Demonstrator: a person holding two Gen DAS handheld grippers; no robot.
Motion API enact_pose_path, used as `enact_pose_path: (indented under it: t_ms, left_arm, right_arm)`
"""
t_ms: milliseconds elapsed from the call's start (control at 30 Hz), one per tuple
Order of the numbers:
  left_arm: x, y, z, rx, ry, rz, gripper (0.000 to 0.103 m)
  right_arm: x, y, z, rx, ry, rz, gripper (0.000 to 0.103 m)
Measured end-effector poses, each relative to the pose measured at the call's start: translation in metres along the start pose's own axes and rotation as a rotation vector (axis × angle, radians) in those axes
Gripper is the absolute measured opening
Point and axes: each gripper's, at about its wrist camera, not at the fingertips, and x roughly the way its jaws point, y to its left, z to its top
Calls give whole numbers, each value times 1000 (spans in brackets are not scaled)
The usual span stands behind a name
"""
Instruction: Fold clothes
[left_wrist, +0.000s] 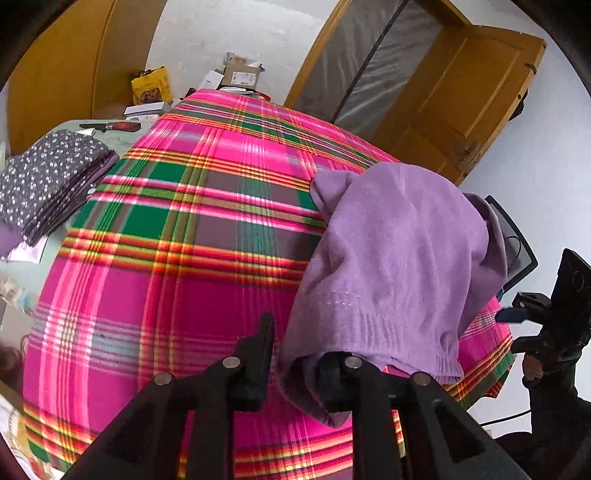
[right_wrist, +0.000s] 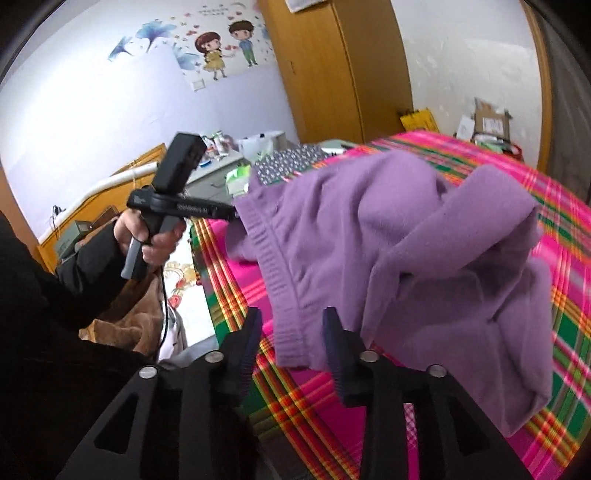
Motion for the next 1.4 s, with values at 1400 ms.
enact_pose_path:
  t_ms: [1400]
  left_arm:
    - [-33,-14,115,82,-201,137,9]
  right_arm:
    - [-78,-82,103,314,-548,-38,3]
